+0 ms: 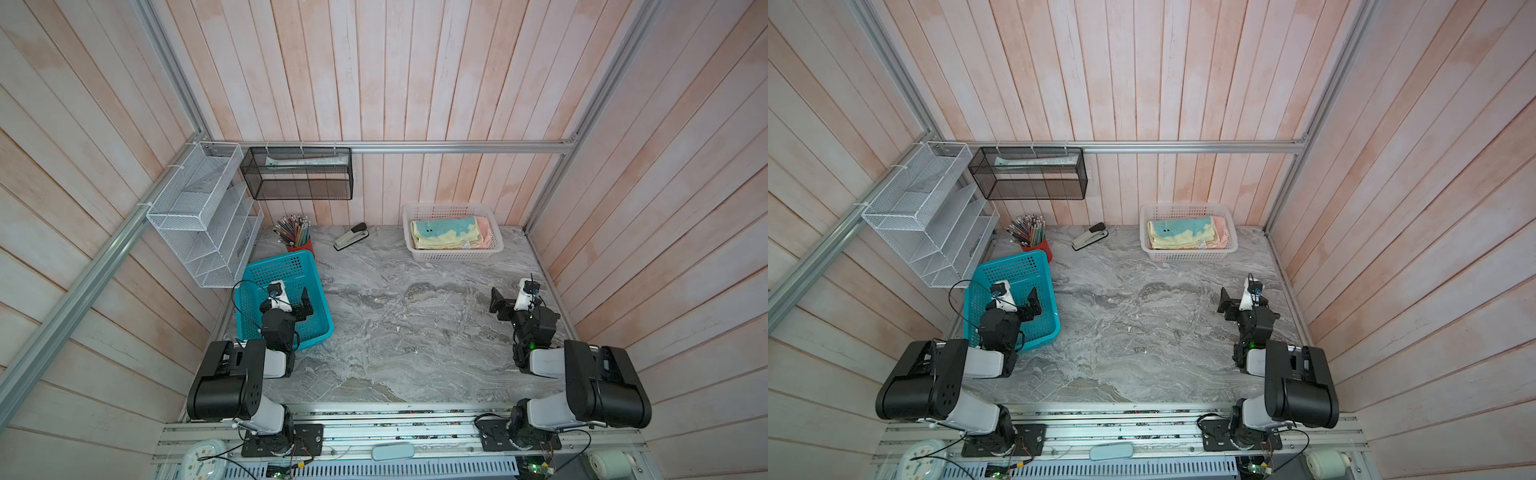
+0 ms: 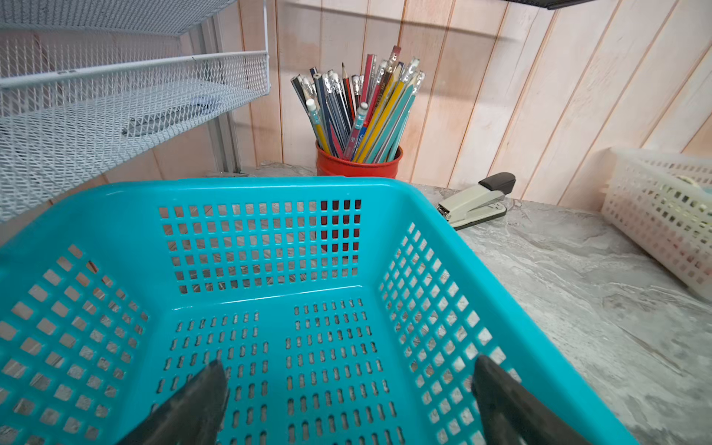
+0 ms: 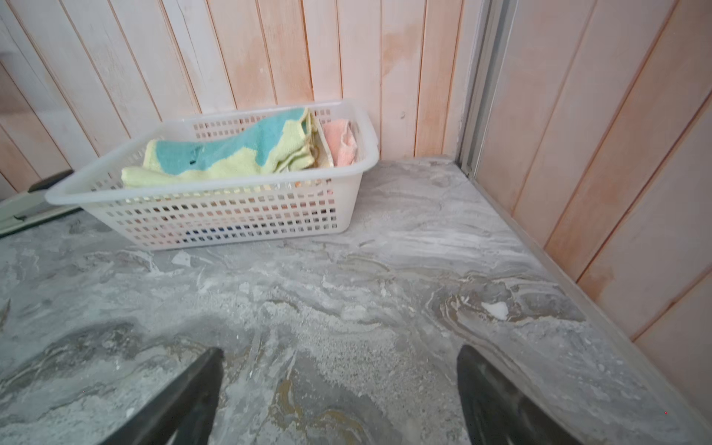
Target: Fold and stack the towels
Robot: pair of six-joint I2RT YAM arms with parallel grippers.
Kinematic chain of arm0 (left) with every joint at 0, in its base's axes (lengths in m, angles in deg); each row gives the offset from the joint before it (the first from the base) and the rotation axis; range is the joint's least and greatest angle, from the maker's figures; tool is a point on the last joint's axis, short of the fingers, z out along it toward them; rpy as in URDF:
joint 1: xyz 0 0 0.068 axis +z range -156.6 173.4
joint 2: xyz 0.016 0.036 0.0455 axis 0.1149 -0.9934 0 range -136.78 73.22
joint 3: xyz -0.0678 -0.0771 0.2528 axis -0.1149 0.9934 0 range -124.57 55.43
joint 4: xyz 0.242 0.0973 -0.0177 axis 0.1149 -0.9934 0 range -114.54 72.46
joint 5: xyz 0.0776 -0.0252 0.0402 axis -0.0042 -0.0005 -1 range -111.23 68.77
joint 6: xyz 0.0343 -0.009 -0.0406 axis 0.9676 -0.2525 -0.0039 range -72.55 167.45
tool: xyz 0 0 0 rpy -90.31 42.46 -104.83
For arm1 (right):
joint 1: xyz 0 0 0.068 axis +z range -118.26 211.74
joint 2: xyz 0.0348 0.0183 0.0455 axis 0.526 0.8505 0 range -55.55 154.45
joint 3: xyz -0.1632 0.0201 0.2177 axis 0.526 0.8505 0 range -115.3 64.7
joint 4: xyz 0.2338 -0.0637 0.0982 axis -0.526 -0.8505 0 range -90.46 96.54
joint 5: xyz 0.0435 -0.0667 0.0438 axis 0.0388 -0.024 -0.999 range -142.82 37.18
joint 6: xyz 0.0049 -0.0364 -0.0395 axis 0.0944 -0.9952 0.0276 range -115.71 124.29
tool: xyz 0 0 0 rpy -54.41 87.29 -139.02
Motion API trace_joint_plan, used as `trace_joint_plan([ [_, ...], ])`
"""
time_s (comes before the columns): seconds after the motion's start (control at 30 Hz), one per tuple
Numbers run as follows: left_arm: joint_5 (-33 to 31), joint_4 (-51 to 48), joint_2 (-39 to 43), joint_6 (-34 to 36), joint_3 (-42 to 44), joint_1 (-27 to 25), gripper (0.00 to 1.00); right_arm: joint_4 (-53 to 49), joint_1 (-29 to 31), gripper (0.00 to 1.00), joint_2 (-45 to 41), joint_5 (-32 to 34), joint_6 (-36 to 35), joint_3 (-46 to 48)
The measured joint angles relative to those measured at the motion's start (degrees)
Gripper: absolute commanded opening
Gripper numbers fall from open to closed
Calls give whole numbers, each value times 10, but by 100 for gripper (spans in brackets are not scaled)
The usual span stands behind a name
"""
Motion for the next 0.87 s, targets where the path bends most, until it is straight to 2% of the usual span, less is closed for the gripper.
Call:
trace_joint_plan([
  [0.1,0,0,0,0,0,0,100,-1,15,98,5,8,-8,-1],
  [0.43,0,0,0,0,0,-1,100,16,33,98,13,58,-10,-2],
  [0.87,-6,-16,-3,22,-19,-20,100,26,34,98,14,66,-10,-2],
])
